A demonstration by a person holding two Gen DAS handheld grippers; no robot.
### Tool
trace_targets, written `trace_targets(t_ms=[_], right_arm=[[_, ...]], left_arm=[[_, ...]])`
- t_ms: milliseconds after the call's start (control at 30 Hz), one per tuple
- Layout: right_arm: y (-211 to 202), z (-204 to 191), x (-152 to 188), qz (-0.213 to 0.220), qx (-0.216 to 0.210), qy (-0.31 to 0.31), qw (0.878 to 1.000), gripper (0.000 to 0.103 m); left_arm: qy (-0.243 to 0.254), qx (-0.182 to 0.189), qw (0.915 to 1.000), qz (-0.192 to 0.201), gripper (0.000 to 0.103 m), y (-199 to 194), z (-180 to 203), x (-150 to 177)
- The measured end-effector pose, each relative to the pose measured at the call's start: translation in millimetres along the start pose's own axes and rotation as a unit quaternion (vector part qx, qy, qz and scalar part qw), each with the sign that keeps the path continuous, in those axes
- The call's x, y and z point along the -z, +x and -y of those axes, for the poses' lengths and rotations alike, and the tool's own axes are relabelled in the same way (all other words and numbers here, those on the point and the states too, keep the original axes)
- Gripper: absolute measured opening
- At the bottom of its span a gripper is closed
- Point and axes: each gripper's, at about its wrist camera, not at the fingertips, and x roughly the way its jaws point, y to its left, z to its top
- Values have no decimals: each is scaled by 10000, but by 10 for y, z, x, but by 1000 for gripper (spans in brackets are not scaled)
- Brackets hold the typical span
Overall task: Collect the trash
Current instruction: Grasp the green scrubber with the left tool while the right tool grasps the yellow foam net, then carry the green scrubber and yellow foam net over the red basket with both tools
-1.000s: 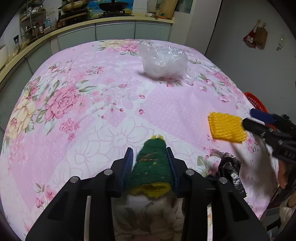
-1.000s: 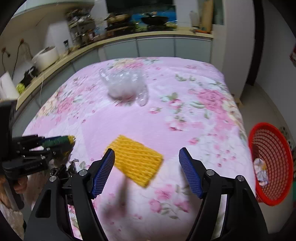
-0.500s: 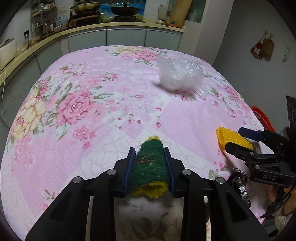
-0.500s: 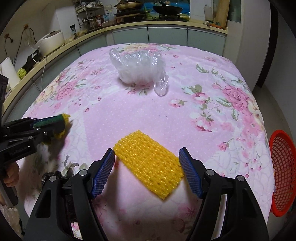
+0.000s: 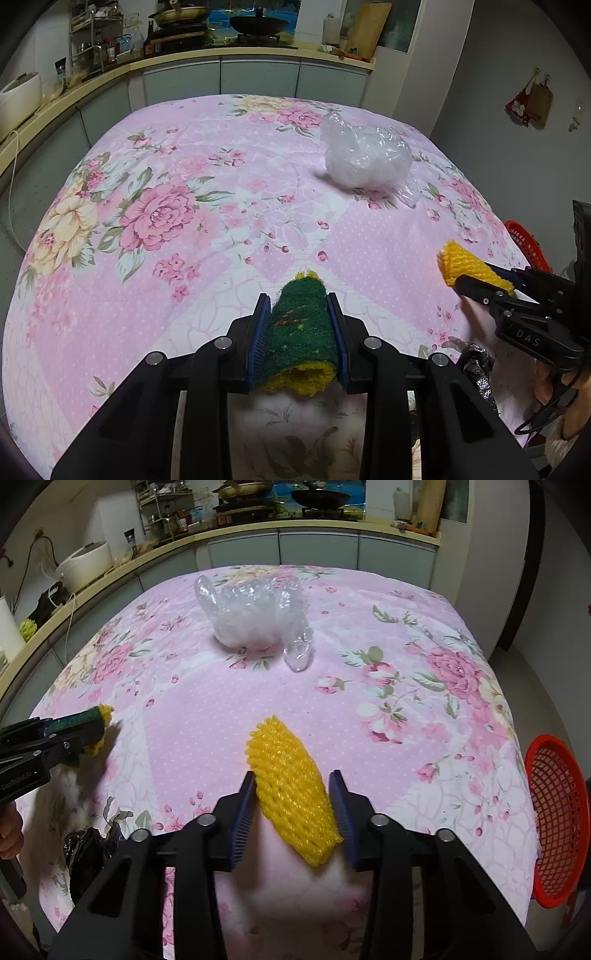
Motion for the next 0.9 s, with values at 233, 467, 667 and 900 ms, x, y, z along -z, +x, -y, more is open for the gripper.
trace_targets(t_ms=[233, 467, 667, 900], right_arm=[[-105, 52, -11, 132, -21, 100, 9999, 32], [-289, 155, -52, 383, -13, 245, 9990, 32], [-443, 297, -88, 597, 36, 428, 9973, 32], [-611, 461, -132, 849, 115, 600, 9945, 32]], left_arm=[[-1, -95, 9999, 127, 29, -80, 16, -40], [41, -166, 9993, 340, 29, -193, 72, -159], [148, -232, 9981, 551, 29, -283, 181, -280], [214, -294, 9971, 672, 29, -316, 303, -380]])
